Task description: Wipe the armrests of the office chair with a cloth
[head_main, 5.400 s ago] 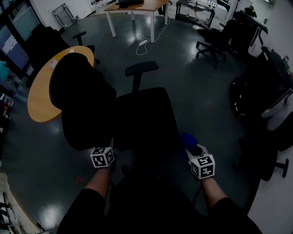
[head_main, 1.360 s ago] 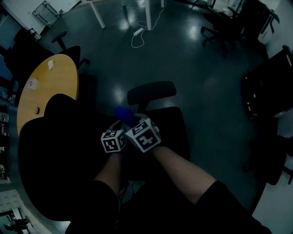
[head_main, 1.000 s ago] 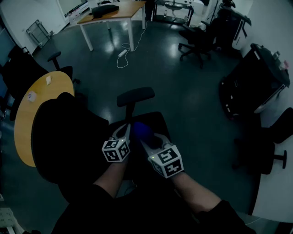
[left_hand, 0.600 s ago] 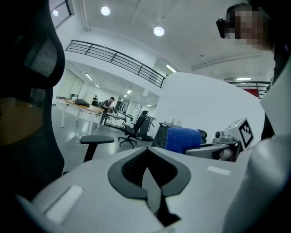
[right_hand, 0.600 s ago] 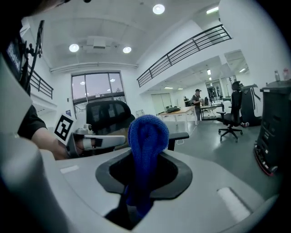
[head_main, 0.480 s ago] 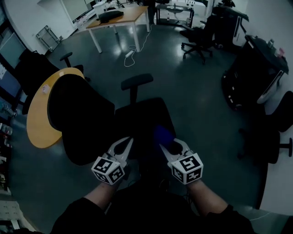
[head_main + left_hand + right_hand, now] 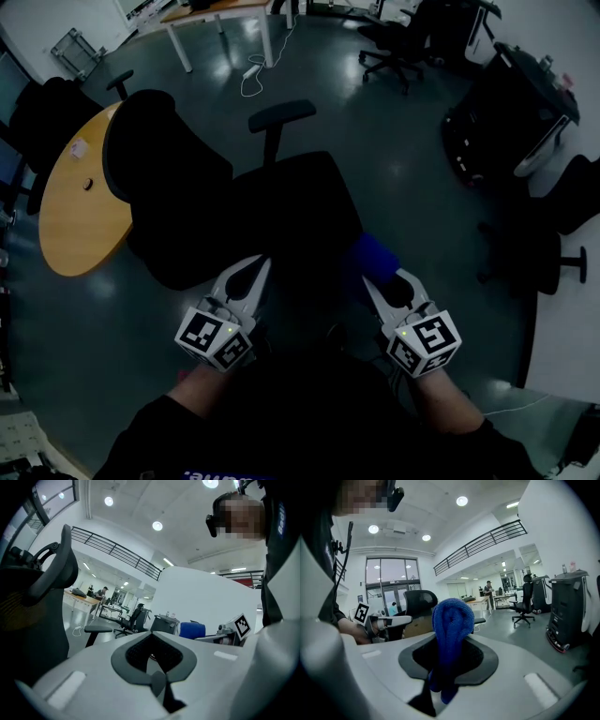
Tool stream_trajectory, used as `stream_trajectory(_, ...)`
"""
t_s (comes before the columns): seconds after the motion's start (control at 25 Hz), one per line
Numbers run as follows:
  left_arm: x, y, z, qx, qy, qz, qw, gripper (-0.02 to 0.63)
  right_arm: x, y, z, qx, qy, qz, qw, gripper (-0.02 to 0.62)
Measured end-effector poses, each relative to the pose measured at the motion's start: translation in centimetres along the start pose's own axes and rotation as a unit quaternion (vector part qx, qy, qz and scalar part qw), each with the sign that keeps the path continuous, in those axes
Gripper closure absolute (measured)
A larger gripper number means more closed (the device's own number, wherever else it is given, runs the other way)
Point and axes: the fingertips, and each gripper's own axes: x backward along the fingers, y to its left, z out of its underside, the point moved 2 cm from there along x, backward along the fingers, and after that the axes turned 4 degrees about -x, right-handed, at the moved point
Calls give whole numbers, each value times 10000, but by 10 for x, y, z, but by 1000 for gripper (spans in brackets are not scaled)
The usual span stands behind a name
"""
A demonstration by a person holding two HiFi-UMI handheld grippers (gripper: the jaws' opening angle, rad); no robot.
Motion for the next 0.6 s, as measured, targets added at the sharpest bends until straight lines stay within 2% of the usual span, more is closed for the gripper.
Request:
stream_trajectory(0.12, 39, 17, -2, -113, -82, 291, 9995, 591, 2, 37, 9, 0, -137, 385, 9992, 494)
stream_trajectory(0.32, 89, 37, -11, -395, 14, 906, 9951, 592, 8, 96, 13, -259, -499, 1069, 9927, 494)
stream_trajectory(0.44, 112, 29, -21, -459, -56, 1206, 9916, 592, 14, 132, 20, -218, -568, 1189, 9910, 494)
stream_trajectory(0.6, 129, 0, -35, -698, -45, 1578, 9850, 592, 16, 179, 24, -164, -853, 1131, 9898, 494)
